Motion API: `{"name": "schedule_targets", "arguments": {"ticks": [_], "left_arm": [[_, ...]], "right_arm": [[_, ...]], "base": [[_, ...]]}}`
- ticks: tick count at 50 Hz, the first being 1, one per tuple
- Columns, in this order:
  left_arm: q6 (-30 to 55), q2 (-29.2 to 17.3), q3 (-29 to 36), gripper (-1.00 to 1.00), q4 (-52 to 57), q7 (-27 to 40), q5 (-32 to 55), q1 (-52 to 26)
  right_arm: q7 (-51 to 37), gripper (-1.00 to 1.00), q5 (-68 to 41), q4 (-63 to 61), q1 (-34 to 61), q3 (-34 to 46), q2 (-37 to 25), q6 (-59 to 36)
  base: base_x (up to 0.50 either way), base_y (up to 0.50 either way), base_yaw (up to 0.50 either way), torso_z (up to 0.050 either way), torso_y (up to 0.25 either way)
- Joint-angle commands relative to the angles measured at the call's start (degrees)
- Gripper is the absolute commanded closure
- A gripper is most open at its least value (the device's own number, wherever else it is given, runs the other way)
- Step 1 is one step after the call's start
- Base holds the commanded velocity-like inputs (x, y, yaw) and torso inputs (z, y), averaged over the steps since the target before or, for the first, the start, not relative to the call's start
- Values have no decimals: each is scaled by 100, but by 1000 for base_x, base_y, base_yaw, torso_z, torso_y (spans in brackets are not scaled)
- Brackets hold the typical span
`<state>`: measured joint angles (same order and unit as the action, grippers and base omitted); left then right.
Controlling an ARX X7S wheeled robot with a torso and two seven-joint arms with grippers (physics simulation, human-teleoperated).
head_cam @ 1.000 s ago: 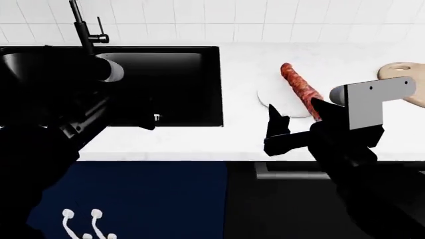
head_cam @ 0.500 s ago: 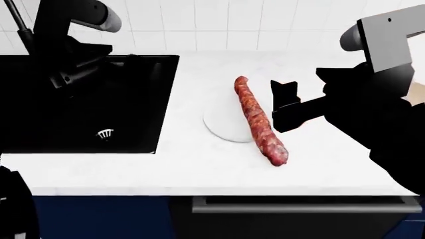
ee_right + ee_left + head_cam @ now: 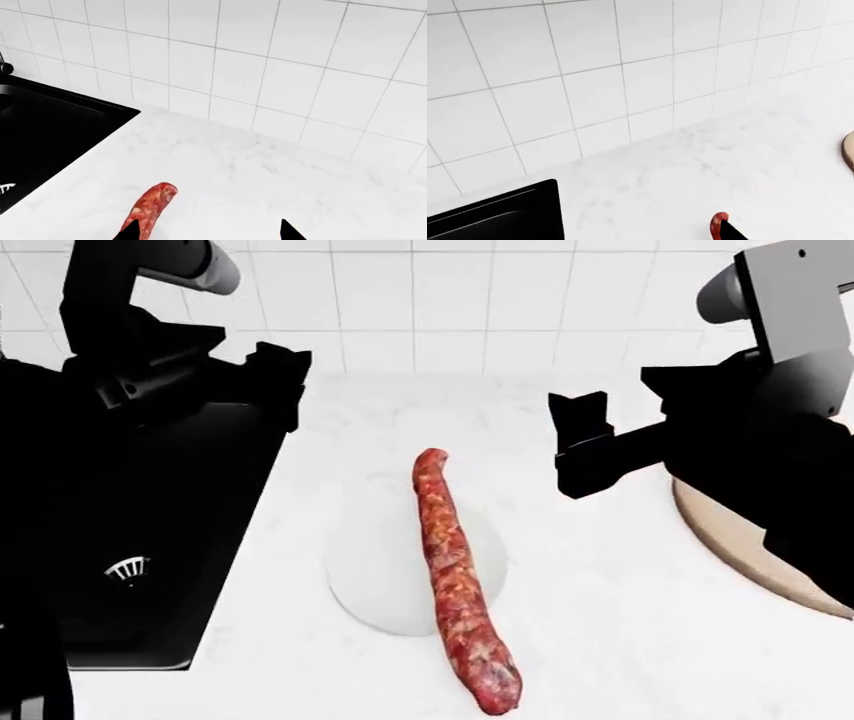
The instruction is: Pick the salami from the plate and place it on the cutting board. Then pick the condiment bottle from the cabinet and place it next to the cutting board.
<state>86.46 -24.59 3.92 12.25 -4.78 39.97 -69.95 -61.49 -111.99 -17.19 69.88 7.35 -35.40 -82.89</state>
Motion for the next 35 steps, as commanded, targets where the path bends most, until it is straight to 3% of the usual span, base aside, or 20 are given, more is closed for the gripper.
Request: {"name": "schedule_targets", "arguments": {"ticks": [1,8,14,24,35], "left_arm": [[12,-33,-20,-100,-30,81,115,-11],[7,-80,-14,-100,-41,137,181,-25],[-12,-128,-30,-100,-50,187,226,-36],[-70,-190,-89,-100,-43,241,323,-17],[-165,-224,-80,-100,-79,256,404,32]], "right_arm": [[41,-100,-58,-43,28,120,-68,82],[-264,-100,-149,11,83,290,119,440],[-1399,-100,-686,188,241,955,479,1127],[-2420,-100,-1489,629,387,1861,986,1863],[-2463,-100,-1453,845,237,2244,1251,2312]], "base": [[430,86,0,0,0],[0,0,0,0,2],[0,0,0,0,0],[0,0,0,0,0],[0,0,0,0,0]]}}
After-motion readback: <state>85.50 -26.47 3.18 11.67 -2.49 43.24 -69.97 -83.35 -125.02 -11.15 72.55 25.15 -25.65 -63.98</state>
